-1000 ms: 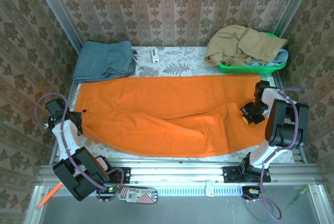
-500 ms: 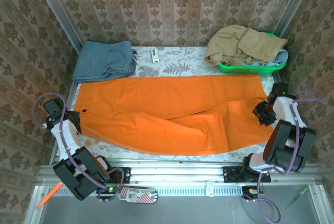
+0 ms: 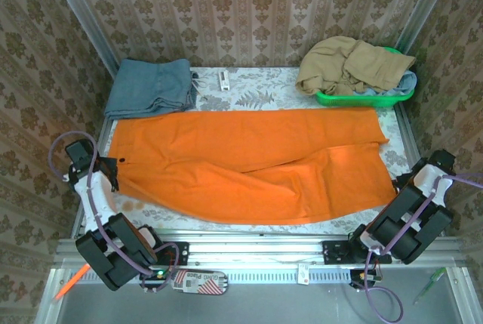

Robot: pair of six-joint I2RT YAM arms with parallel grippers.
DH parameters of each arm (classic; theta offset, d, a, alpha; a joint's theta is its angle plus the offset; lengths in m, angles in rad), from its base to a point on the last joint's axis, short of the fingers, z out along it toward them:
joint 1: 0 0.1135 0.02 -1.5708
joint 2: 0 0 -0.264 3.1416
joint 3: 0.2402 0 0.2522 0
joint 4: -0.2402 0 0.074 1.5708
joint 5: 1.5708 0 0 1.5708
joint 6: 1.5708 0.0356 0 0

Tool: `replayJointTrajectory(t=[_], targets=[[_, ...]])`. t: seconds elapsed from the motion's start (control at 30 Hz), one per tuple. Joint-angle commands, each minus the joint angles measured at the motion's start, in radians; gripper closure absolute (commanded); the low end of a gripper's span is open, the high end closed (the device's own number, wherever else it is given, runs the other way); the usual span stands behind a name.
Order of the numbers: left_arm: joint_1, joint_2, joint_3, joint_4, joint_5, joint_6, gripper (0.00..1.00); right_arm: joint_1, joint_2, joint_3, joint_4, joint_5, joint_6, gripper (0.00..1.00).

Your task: Fold and stack the trousers

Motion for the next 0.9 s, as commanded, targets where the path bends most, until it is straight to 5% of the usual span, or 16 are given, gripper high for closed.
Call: replayJointTrajectory(t=[0.0, 0.53, 0.87], targets=[[-0.01, -0.002, 0.034, -0.005, -0.012, -0.016, 1.0, -0.003, 0.015, -0.02, 0.004, 0.045, 0.002, 0.55], [-0.031, -0.004, 0.008, 0.033, -0.006, -0.035, 1.0, -0.017, 0.149, -0.042, 0.145, 0.058, 0.055, 0.54], [-0.031, -0.011, 0.024, 0.017, -0.008, -0.034, 1.0, 0.007, 0.108, -0.053, 0.151, 0.069, 0.04, 0.94]])
